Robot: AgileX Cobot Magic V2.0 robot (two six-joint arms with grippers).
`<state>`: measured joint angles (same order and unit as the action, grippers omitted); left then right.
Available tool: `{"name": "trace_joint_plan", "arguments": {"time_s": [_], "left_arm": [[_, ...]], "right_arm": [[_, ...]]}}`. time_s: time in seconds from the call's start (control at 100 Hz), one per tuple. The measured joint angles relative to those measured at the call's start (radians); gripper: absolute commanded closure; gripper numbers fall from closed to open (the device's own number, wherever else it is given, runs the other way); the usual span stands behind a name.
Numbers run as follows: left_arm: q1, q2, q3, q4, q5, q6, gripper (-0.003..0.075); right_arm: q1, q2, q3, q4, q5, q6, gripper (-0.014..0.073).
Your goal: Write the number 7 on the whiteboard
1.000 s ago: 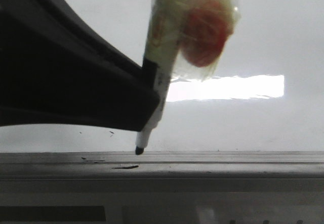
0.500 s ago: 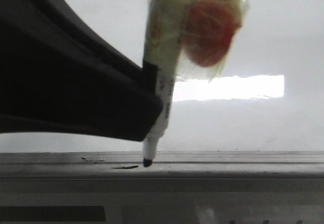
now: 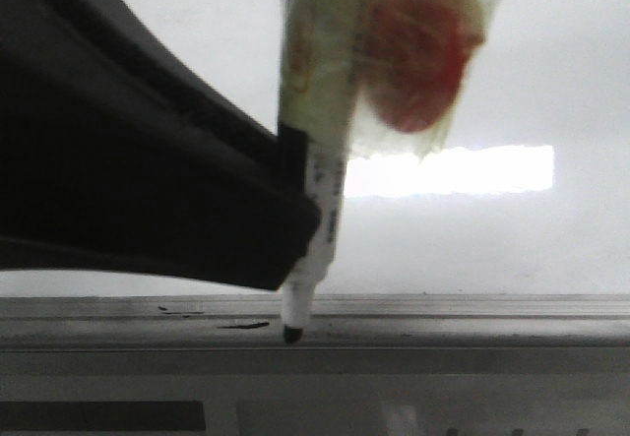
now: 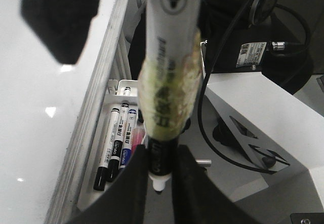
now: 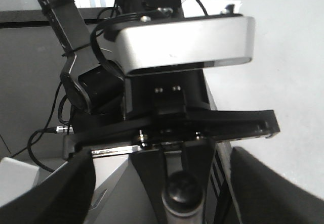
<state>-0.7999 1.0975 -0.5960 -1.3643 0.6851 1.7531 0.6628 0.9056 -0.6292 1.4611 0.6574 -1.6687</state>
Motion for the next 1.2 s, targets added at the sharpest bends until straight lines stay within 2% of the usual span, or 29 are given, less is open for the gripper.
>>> {"name": "trace_joint_plan", "arguments": {"time_s": [0.24, 0.39, 0.58, 0.63, 0.73, 0.78, 0.85, 0.9, 1.01, 1.2], "left_arm": [[0.0, 0.0, 0.002, 0.002, 0.019, 0.002, 0.074], [0.0, 0.0, 0.002, 0.013, 0.051, 0.004, 0.074], [0.0, 0.0, 0.002, 0.013, 0.067, -0.002, 0.0737], [0.0, 0.0, 0.002, 0.013, 0.067, -0.002, 0.071], [0.004, 0.0, 0.002, -0.005, 0.062, -0.002, 0.0552], [0.014, -0.005, 0.002, -0.02, 0.058, -0.002, 0.0425], [0.036, -0.023, 0.002, -0.047, 0.043, -0.011, 0.0285], [0.057, -0.042, 0.002, -0.059, 0.029, -0.029, 0.0235], [0.119, -0.103, 0.002, -0.063, 0.022, -0.097, 0.0237], [0.244, -0.267, 0.04, -0.087, -0.05, -0.171, 0.0342]], "right_arm": [[0.0, 0.032, -0.002, -0.006, 0.065, 0.0, 0.0377], [0.0, 0.038, -0.004, -0.01, 0.055, -0.006, 0.0665], [0.0, 0.038, -0.006, -0.017, 0.043, -0.023, 0.0665], [0.0, 0.038, -0.006, -0.017, 0.043, -0.026, 0.0665], [0.0, 0.038, -0.01, -0.017, 0.026, -0.027, 0.0665], [0.0, 0.038, -0.019, -0.017, 0.014, -0.032, 0.0664], [0.0, 0.038, -0.038, -0.019, -0.005, -0.056, 0.0664], [0.0, 0.038, -0.064, -0.019, -0.022, -0.081, 0.0655], [0.002, 0.038, -0.124, -0.019, -0.077, -0.162, 0.0655], [0.002, 0.038, -0.175, 0.0, -0.237, -0.319, 0.0655]]}}
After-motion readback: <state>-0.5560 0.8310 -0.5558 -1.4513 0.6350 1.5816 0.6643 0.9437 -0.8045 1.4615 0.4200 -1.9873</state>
